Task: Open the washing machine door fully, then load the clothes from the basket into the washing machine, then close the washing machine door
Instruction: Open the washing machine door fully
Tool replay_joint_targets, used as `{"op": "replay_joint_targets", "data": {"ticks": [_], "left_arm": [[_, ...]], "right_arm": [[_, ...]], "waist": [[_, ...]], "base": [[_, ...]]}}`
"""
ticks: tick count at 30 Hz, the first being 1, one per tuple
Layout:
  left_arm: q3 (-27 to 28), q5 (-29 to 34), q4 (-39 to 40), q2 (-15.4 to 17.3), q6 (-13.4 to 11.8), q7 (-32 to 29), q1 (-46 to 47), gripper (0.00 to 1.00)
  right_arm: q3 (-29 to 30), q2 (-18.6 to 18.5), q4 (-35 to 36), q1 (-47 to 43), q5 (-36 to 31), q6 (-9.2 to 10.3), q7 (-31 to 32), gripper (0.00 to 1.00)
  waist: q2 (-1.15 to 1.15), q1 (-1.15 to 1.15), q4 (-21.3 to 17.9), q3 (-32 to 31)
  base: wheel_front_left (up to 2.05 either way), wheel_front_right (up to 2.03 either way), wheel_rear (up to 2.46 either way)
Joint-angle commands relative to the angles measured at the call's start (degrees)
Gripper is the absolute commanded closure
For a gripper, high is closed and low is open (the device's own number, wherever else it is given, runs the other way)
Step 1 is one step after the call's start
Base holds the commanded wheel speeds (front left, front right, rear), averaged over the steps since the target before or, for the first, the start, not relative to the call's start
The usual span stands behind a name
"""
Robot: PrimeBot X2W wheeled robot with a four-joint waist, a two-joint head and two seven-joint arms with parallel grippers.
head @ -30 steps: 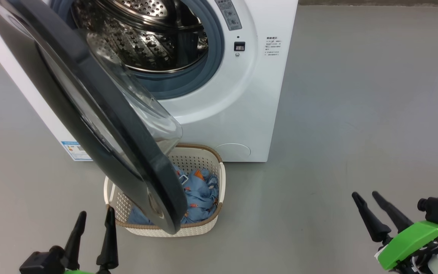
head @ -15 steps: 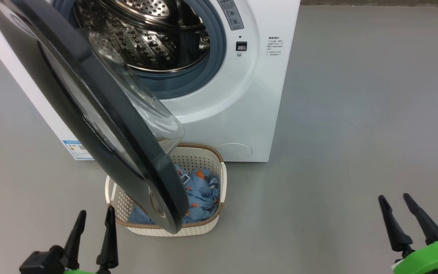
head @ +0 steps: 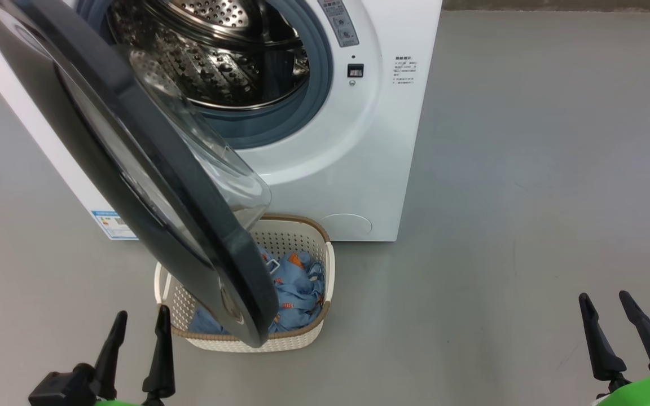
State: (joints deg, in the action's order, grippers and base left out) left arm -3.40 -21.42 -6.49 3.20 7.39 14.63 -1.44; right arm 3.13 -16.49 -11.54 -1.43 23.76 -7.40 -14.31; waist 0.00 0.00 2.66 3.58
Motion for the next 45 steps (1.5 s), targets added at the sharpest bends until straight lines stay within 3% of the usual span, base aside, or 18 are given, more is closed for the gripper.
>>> {"op": "replay_joint_targets", "data": {"ticks": [1, 14, 15, 16, 17, 26, 33, 38, 45], "left_arm": [[1.7, 0.7, 1.7, 1.3, 0.1, 0.4, 0.4, 0.0], [2.0, 1.1, 1.6, 1.1, 0.1, 0.4, 0.9, 0.0], [2.1, 1.3, 1.9, 1.1, 0.1, 0.4, 1.1, 0.52], [2.3, 1.3, 2.2, 1.1, 0.1, 0.4, 1.3, 0.86], [2.6, 1.1, 2.7, 1.0, 0.1, 0.4, 1.5, 1.0], [7.5, 3.3, 15.8, 0.2, 0.1, 0.4, 4.1, 1.0], [4.3, 2.7, 28.3, -0.3, 0.1, 0.4, 5.1, 1.0], [-4.9, -0.3, 33.6, -0.3, -0.6, 0.4, 5.1, 1.0], [-20.5, -3.8, 28.2, -0.3, -2.0, 0.3, 7.8, 1.0]], "right_arm": [[-0.4, -1.2, 1.6, -0.6, -0.6, -0.09, -0.7, 0.0], [0.1, 0.1, 1.1, -1.6, -1.3, -0.09, -0.7, 0.0], [0.1, 0.1, 1.1, -1.7, -1.3, -0.09, -0.7, 0.0], [0.2, 0.2, 1.2, -1.8, -1.3, -0.09, -0.7, 0.0], [0.2, 0.2, 1.3, -1.8, -1.4, -0.09, -0.7, 0.0], [0.7, 0.5, 1.5, -1.9, -1.5, -0.09, -0.7, 0.0], [1.0, 0.6, 1.8, -1.9, -1.8, -0.09, -0.7, 0.0], [0.9, 0.7, 2.0, -1.6, -2.0, -0.09, -0.7, 0.0], [1.4, 1.0, 2.4, -1.8, -2.6, -0.09, -0.7, 0.0]], "waist": [[0.0, 0.0, 0.0, 0.1], [0.0, 0.0, 0.1, 0.3], [0.0, 0.0, 0.2, 0.3], [0.0, 0.0, 0.2, 0.3], [0.0, 0.0, 0.3, 0.3], [0.0, 0.0, 0.6, 0.7], [0.0, 0.0, 0.5, 0.9], [0.0, 0.0, 0.2, 0.9], [0.0, 0.0, 0.4, 1.4]], "base": [[0.0, 0.0, 0.0], [0.0, 0.0, 0.0], [0.0, 0.0, 0.0], [0.0, 0.0, 0.0], [0.0, 0.0, 0.0], [0.0, 0.0, 0.0], [0.0, 0.0, 0.0], [0.0, 0.0, 0.0], [0.0, 0.0, 0.0]]}}
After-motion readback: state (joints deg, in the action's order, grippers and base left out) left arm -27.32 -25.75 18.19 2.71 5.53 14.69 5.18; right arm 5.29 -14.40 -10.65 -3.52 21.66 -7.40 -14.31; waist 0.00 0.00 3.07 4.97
